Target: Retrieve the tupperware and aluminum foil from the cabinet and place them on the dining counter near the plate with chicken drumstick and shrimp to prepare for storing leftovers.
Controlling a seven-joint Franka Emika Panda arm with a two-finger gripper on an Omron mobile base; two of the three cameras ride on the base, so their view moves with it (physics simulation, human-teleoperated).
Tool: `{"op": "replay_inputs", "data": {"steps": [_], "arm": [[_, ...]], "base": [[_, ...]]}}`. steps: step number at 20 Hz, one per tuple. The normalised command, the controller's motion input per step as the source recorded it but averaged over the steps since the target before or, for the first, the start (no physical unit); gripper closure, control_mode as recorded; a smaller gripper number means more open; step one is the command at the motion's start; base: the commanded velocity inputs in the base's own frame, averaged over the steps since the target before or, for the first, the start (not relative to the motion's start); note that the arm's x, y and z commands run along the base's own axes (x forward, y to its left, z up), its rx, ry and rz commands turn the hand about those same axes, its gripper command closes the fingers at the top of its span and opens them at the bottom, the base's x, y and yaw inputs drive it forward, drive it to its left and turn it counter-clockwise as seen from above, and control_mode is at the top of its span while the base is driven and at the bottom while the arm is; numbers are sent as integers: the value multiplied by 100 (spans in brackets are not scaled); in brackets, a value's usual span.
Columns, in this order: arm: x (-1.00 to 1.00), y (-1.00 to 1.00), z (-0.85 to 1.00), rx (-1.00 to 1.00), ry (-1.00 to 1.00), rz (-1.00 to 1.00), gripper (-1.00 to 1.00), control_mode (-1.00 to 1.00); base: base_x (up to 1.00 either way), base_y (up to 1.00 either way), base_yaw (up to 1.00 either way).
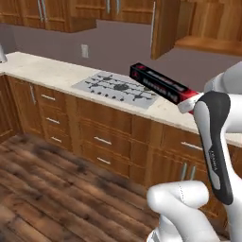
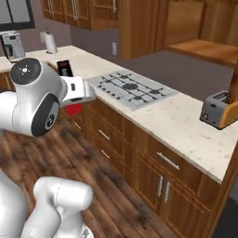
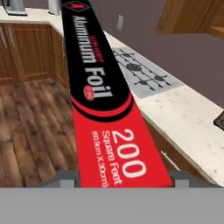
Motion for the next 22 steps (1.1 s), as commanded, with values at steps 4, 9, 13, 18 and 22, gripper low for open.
{"op": "replay_inputs", "data": {"steps": [4,9,13,18,22], "arm": [[0,0,0,0,0,0,100,100],[0,0,0,0,0,0,100,100],[0,0,0,0,0,0,100,100],[0,0,0,0,0,0,100,100],[0,0,0,0,0,0,100,100]], "base": [[-19,0,100],[-7,0,100],[-5,0,100],[-1,0,100],[0,0,100]]}}
